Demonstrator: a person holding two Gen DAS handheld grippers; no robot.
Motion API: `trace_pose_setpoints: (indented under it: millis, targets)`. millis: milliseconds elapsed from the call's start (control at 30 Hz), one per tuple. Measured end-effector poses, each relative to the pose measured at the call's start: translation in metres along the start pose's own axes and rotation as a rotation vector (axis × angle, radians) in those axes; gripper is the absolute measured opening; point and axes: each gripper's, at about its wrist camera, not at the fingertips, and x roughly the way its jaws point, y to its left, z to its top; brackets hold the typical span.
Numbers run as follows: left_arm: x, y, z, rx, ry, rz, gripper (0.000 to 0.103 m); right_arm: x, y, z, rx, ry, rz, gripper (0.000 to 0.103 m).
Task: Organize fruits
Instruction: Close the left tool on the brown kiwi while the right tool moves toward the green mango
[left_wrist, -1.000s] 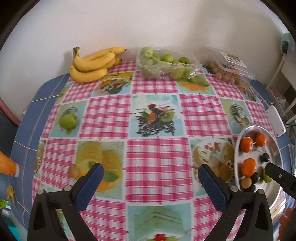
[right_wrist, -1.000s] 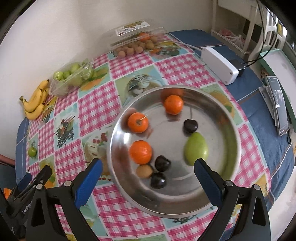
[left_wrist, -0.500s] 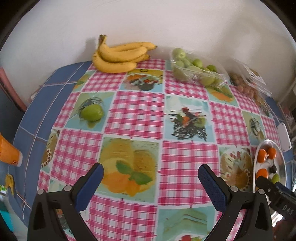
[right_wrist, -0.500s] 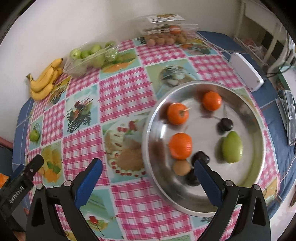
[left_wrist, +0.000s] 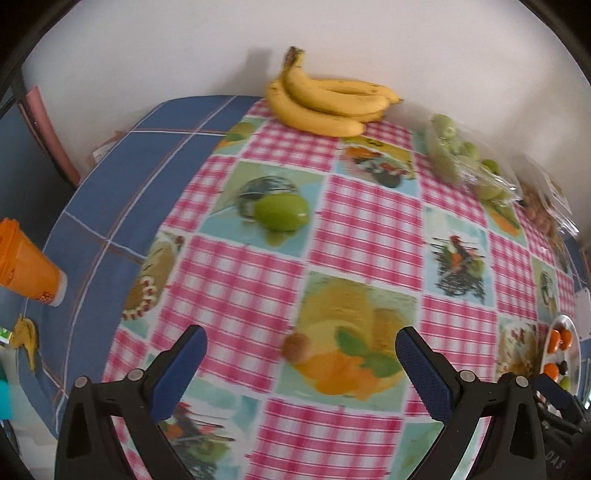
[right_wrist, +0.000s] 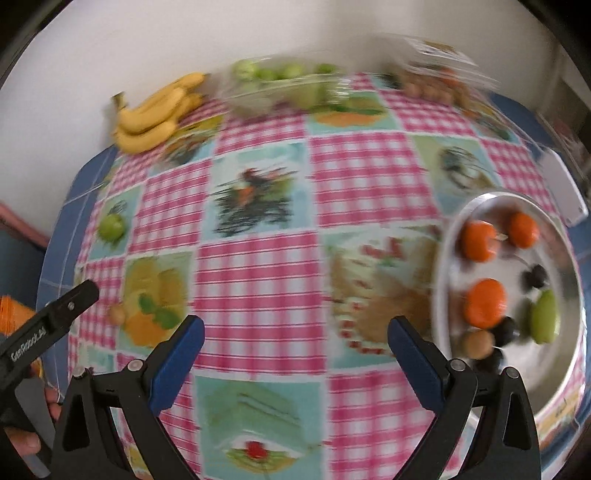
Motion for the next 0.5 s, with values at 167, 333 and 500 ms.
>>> trace_pose_setpoints:
  millis: [167, 333, 500]
  targets:
    - [0.009, 0.025, 0.001, -0.010, 0.017, 0.034, 0.103, 0.013, 0.037, -0.002, -0.063, 0.008, 0.059, 0.099]
    - [0.021, 0.046, 0.001, -0.076, 0.047, -0.025, 0.103, 0.025, 0.058, -0.006, -0.099, 0.025, 0.079, 0.099]
    - [0.031, 0.047, -0.001, -0.101, 0.081, -0.044, 0.103, 0.035, 0.055, -0.005, -0.095, 0.041, 0.045, 0.099]
